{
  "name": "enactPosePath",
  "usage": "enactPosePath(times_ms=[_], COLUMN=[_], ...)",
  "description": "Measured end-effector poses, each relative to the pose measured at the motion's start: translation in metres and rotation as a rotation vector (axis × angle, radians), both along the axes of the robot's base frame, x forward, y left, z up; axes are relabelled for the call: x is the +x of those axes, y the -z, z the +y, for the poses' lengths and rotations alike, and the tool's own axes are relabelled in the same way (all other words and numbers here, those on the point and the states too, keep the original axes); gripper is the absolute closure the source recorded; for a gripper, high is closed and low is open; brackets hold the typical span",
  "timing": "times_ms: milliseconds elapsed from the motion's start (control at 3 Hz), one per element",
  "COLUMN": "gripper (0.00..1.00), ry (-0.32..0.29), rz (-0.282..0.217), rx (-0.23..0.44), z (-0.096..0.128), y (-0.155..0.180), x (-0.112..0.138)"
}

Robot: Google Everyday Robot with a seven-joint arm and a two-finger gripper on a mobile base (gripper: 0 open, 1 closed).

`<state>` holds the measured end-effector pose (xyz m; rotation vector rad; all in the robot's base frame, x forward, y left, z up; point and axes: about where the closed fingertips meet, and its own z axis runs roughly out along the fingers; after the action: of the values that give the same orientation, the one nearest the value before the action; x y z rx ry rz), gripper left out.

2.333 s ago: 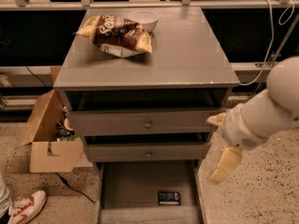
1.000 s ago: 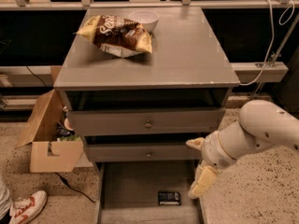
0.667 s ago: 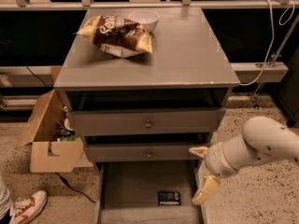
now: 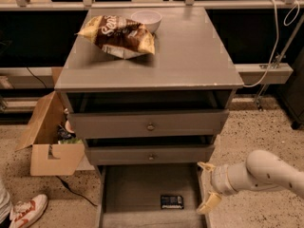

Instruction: Pick rxbar blueberry from bottom drawer and place on counter

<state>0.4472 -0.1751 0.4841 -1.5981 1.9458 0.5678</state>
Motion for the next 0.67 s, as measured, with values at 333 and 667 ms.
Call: enactPosePath(times_ms=[333,667], gripper=[0.00,0.00], ry=[0.072,0.068], rz=[-0.004,0.012], rx=[0.048,0.061], z=[-0.002,0.002], y=[0.045,0.056], x=[0.015,0.013])
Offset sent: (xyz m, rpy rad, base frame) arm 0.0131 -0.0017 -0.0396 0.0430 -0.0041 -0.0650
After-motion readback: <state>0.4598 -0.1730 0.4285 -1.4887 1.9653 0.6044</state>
